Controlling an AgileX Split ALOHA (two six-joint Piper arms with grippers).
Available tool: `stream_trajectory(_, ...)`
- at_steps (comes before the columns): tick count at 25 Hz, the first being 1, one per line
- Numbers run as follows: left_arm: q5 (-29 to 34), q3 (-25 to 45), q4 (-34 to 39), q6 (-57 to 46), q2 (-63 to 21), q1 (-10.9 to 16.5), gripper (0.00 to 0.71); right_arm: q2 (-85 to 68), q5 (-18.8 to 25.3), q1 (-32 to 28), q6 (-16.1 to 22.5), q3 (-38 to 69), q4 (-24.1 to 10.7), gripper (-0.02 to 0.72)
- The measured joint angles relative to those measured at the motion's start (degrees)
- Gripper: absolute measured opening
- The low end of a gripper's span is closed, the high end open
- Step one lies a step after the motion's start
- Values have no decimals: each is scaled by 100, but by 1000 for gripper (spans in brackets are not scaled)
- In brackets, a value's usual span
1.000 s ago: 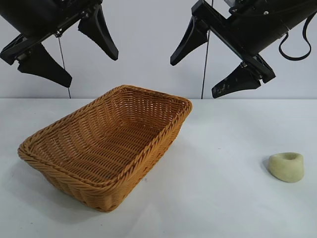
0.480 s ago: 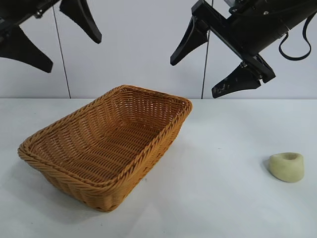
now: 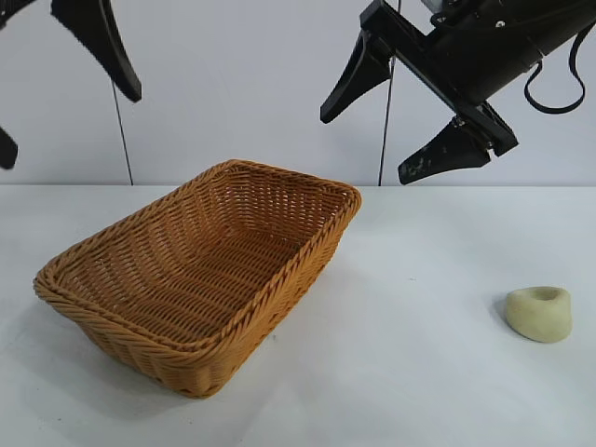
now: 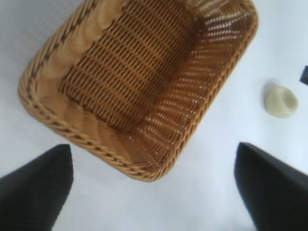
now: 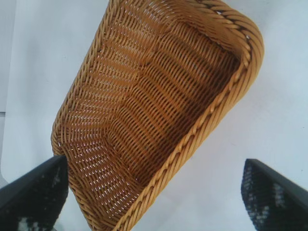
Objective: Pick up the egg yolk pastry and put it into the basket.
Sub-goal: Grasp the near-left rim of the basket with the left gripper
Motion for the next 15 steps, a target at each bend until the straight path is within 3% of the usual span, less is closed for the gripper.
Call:
stream_trajectory(3, -201, 226, 193, -995, 18, -166, 650, 0, 0, 0, 0, 0, 0, 695)
stream_trajectory(7, -353, 324, 462, -2167, 251, -190, 650, 0, 0, 0, 0, 0, 0, 695)
stream_trajectory(15, -407, 328, 813, -3164, 1111, -190, 650, 0, 0, 0, 0, -1, 0, 695)
